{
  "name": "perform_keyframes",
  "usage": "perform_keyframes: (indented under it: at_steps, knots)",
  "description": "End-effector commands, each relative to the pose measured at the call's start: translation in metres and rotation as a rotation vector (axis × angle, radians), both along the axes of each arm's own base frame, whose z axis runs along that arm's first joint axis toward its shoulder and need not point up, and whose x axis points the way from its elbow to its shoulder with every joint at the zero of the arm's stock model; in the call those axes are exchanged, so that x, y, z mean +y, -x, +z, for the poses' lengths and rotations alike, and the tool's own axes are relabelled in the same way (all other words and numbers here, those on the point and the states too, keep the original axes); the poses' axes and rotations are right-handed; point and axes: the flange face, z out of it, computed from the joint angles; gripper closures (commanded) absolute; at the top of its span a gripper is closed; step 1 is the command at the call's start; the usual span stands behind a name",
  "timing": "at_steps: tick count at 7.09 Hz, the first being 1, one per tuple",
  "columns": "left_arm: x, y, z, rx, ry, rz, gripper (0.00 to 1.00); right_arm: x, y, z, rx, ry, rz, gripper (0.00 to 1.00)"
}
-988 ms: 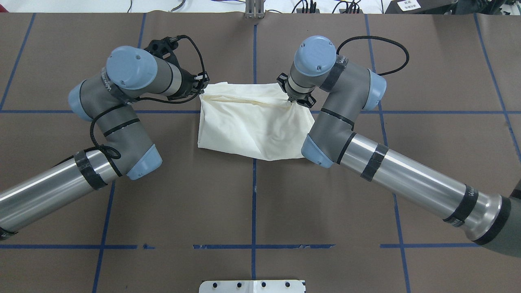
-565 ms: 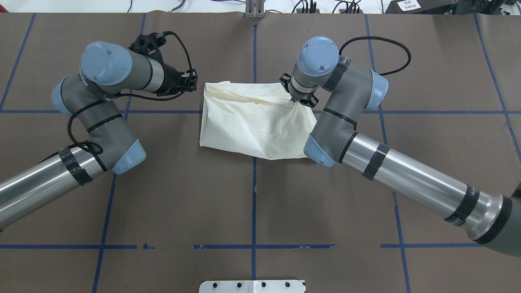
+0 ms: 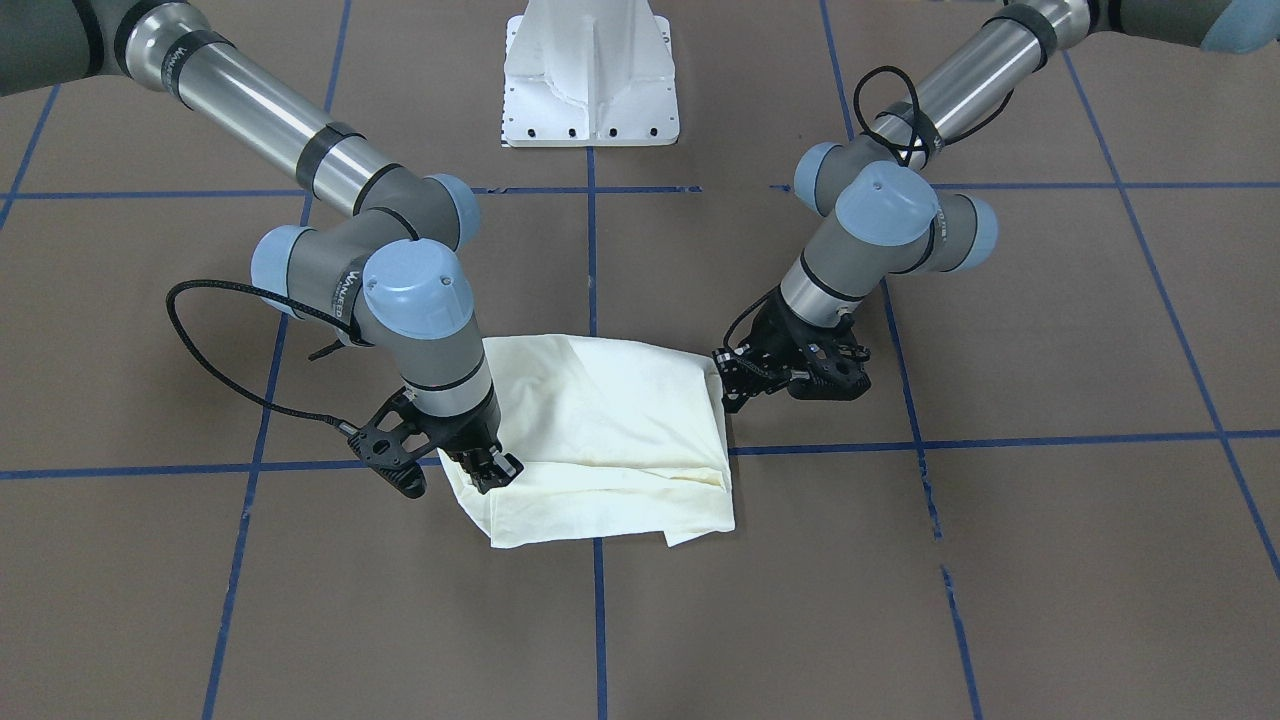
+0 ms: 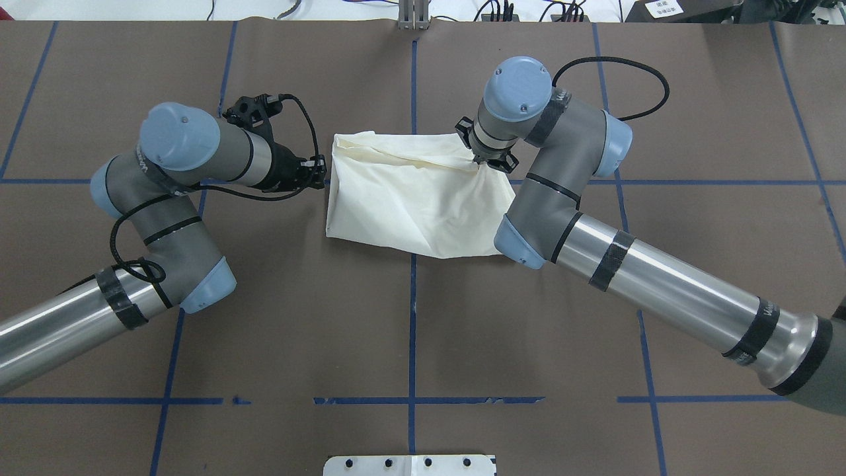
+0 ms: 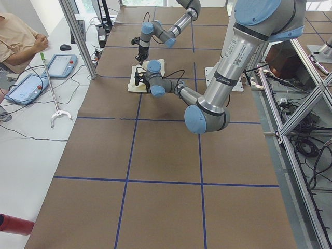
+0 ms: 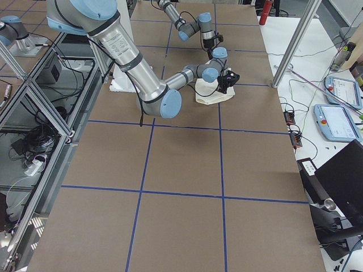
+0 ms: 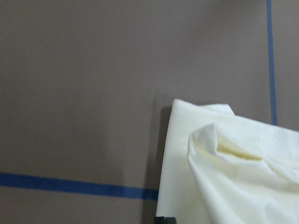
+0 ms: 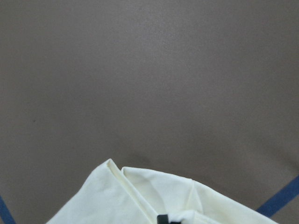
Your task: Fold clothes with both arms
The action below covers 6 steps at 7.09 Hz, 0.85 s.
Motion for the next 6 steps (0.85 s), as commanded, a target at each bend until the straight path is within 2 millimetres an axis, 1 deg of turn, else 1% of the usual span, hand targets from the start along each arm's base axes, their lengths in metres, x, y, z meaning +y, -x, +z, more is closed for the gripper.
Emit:
perform_keyframes:
  at_steps: [1, 2, 3, 4, 5, 6]
  knots:
    - [0.022, -0.009, -0.014, 0.037, 0.000, 0.082, 1.00, -0.001, -0.001, 0.001, 0.000, 0.001, 0.001, 1.00]
    - [0.028, -0.009, -0.017, 0.052, 0.002, 0.121, 1.00, -0.001, -0.001, 0.001, 0.000, 0.001, 0.001, 1.00]
    - [0.038, -0.010, -0.009, 0.058, -0.057, 0.168, 1.00, -0.001, -0.001, 0.001, 0.000, 0.002, 0.000, 1.00]
    - [0.049, -0.003, 0.010, 0.086, -0.090, 0.218, 1.00, -0.002, -0.002, 0.002, 0.001, 0.003, 0.002, 1.00]
    - [0.054, -0.003, 0.015, 0.097, -0.108, 0.229, 1.00, -0.002, -0.002, 0.001, -0.001, 0.003, 0.001, 1.00]
    - [0.064, -0.012, 0.014, 0.100, -0.113, 0.250, 1.00, -0.001, -0.002, 0.002, -0.001, 0.005, 0.000, 1.00]
